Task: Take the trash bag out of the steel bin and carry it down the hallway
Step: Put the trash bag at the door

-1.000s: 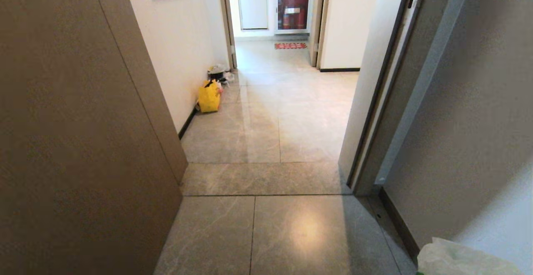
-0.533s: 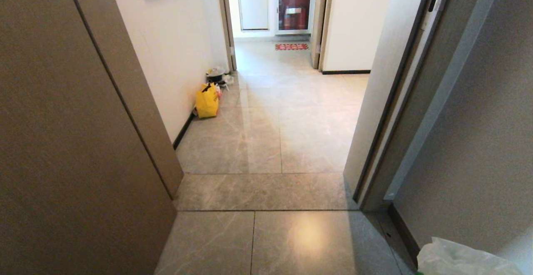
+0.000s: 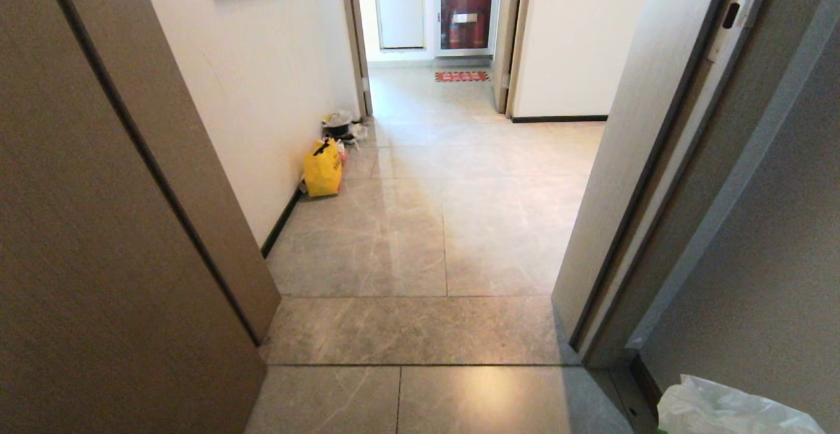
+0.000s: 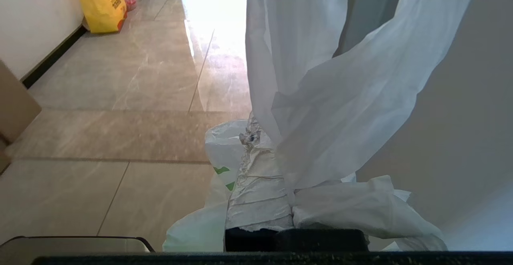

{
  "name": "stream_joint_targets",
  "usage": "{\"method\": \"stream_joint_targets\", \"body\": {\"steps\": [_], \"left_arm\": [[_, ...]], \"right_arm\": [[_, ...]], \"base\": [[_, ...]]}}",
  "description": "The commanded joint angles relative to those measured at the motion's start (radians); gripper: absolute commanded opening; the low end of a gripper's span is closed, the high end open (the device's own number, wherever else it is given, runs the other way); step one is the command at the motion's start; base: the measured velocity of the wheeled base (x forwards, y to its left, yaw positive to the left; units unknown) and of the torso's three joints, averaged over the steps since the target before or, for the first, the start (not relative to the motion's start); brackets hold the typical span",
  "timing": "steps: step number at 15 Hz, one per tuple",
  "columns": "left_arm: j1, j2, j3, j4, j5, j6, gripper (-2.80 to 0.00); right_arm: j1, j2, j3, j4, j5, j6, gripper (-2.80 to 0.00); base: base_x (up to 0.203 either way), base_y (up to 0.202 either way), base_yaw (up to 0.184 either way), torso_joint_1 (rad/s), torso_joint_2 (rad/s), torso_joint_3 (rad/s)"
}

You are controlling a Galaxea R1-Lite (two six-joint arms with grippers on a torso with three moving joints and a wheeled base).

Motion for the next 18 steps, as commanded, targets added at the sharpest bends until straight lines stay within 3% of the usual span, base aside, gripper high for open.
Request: {"method": "stream_joint_targets", "body": {"steps": [1,18], "left_arm": [[0.000,0.002,0.000,0.001,0.000,-0.001,-2.80],[0.000,0.002,0.000,0.001,0.000,-0.005,-2.80]], "right_arm": [[-0.001,-0.001,0.000,0.000,0.000,-0.001,-2.80],[-0.001,-0.001,0.000,0.000,0.000,-0.001,-2.80]], "base": [[0.190,0.000,0.000,0.004,0.00,0.006],[0.192,0.000,0.000,0.002,0.00,0.003]]}}
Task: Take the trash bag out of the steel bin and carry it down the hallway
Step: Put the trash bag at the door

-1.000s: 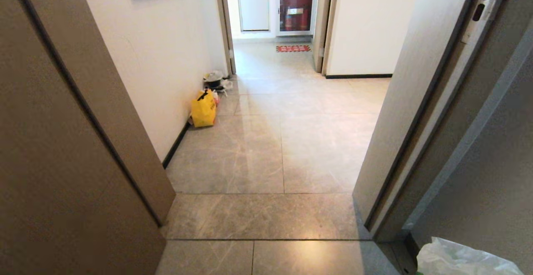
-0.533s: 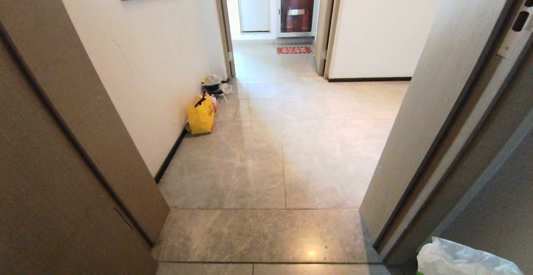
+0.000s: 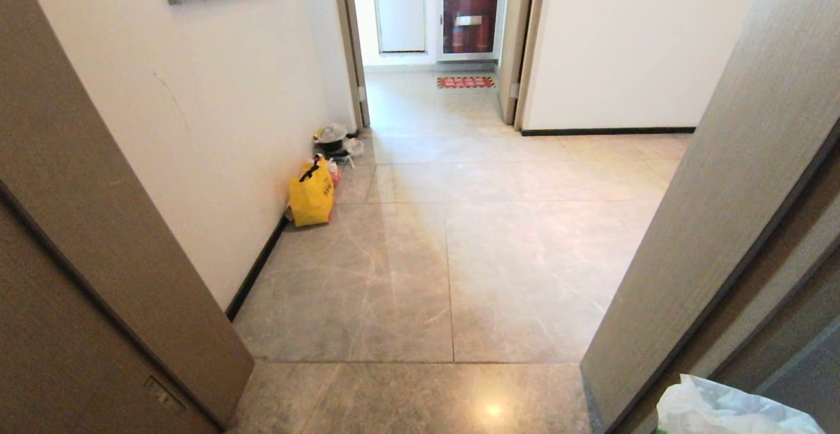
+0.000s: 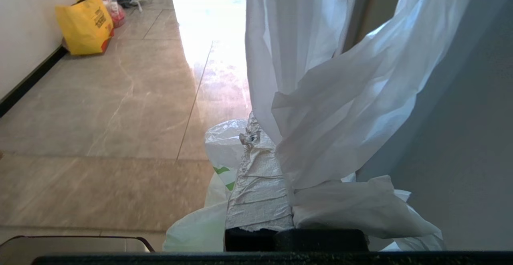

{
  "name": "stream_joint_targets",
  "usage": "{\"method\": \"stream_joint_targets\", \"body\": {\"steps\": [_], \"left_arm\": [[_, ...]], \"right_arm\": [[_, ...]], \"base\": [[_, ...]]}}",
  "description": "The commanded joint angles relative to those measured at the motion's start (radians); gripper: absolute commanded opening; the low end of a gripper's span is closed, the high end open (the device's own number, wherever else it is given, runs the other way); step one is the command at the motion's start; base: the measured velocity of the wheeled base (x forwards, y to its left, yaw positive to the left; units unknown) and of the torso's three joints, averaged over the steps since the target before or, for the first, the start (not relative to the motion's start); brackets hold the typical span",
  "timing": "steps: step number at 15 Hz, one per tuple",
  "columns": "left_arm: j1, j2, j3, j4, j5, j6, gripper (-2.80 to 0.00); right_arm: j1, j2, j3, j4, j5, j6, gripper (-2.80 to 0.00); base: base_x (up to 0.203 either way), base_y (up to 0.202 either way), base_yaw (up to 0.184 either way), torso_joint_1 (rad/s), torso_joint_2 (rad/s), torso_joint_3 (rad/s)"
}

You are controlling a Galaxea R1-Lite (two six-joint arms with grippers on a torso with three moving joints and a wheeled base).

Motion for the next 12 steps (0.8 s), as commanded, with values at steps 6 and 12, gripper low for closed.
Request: {"method": "stream_joint_targets", "body": {"steps": [6,12], "left_arm": [[0.000,0.000,0.000,0.000,0.000,0.000,-2.80],[0.000,0.002,0.000,0.000,0.000,0.000,-2.80]], "right_arm": [[0.000,-0.001,0.000,0.000,0.000,-0.001,-2.80],[0.000,-0.001,0.000,0.000,0.000,-0.001,-2.80]], "base": [[0.194,0.000,0.000,0.003,0.00,0.002],[0.193,0.000,0.001,0.004,0.00,0.003]]}}
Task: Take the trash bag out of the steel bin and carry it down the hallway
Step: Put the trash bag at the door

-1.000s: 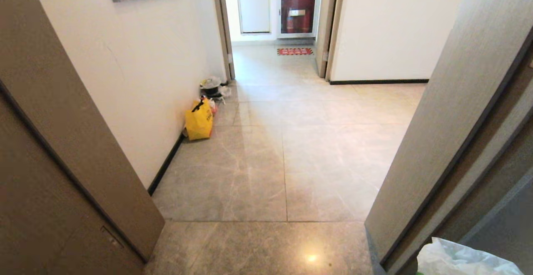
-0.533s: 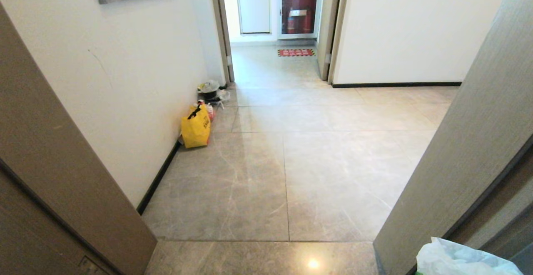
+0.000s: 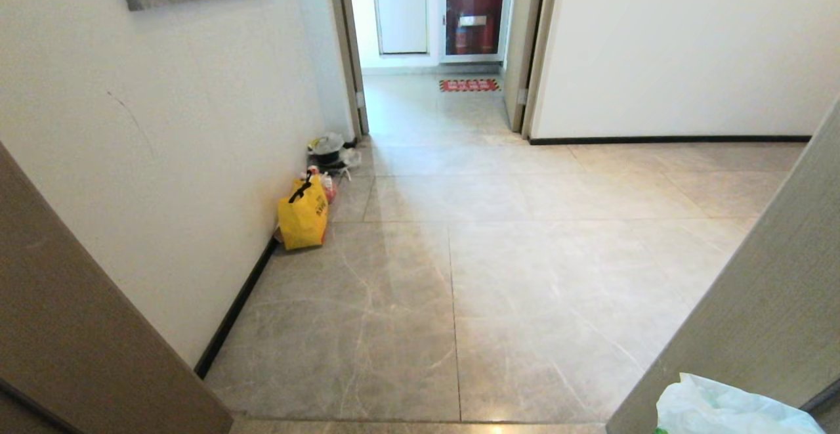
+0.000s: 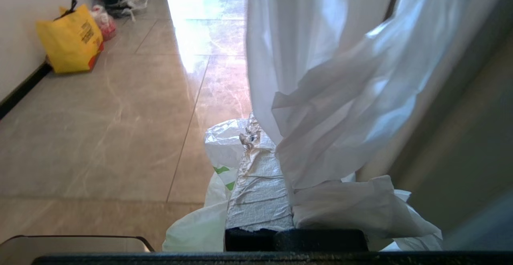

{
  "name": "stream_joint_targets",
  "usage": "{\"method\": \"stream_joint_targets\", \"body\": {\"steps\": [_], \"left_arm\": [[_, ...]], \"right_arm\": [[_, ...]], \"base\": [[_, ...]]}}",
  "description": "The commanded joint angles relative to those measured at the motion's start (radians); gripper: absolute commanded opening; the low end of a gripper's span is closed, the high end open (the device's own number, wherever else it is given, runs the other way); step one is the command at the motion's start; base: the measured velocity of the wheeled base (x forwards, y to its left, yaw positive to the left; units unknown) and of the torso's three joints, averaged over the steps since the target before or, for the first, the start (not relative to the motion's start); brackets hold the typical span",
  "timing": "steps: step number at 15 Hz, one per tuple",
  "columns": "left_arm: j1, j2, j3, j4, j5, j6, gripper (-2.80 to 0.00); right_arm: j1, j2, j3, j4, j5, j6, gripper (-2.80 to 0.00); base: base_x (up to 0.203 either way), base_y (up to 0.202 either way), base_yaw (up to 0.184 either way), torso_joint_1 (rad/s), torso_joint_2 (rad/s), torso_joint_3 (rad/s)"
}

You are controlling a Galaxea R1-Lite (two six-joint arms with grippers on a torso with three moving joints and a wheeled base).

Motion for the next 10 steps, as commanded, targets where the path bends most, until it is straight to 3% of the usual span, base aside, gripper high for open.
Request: {"method": "stream_joint_targets", "body": {"steps": [1,10], "left_arm": [[0.000,0.002,0.000,0.001,0.000,0.000,-2.80],[0.000,0.002,0.000,0.001,0.000,0.000,-2.80]], "right_arm": [[0.000,0.000,0.000,0.000,0.000,-0.001,-2.80],[0.001,0.001,0.000,0.000,0.000,0.000,-2.80]], "base": [[0.172,0.000,0.003,0.002,0.00,0.002],[0.191,0.000,0.001,0.002,0.00,0.003]]}}
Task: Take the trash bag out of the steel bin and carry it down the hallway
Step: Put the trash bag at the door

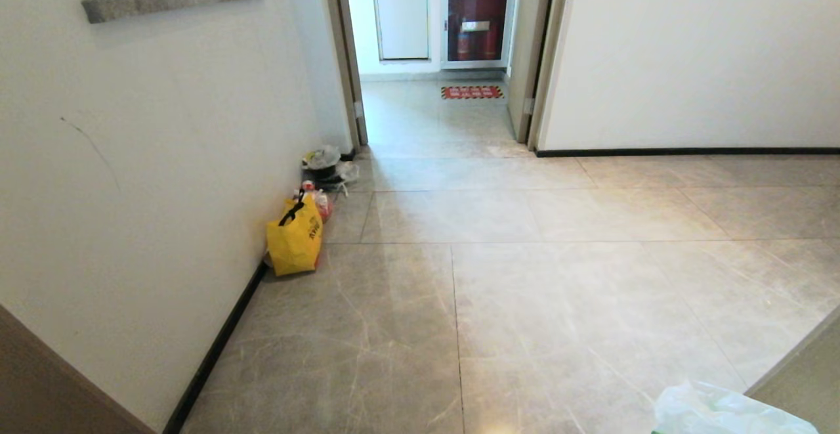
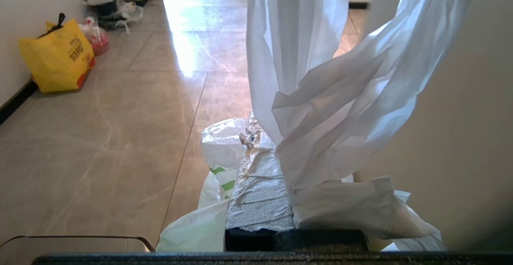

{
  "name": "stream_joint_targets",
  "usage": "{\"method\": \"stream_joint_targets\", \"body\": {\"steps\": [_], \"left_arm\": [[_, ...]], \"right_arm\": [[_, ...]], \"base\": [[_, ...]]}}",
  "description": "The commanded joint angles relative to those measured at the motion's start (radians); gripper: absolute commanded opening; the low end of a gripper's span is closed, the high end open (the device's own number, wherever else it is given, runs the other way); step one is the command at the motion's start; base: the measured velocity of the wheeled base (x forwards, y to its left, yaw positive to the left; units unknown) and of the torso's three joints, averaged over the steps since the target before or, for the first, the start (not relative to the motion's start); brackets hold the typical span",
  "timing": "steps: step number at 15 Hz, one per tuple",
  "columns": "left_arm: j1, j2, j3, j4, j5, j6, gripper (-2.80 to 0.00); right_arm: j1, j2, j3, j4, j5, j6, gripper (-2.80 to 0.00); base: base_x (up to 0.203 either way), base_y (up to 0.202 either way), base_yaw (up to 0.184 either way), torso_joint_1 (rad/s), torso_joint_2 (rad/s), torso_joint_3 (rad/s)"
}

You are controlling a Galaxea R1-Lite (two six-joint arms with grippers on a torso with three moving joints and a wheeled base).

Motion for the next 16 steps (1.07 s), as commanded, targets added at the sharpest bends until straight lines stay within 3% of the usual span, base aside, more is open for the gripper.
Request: {"method": "stream_joint_targets", "body": {"steps": [1,12,16], "left_arm": [[0.000,0.002,0.000,0.001,0.001,0.000,-2.80],[0.000,0.002,0.000,0.001,0.001,0.003,-2.80],[0.000,0.000,0.000,0.001,0.001,0.008,-2.80]], "right_arm": [[-0.001,-0.001,0.000,0.000,0.000,-0.001,-2.80],[0.000,0.000,0.000,0.000,0.000,-0.001,-2.80],[0.000,-0.001,0.000,0.000,0.000,-0.001,-2.80]], "base": [[0.194,0.000,0.003,0.002,0.00,-0.007],[0.174,0.000,-0.002,0.002,0.00,0.003],[0.000,0.000,0.000,0.000,0.00,0.000]]}}
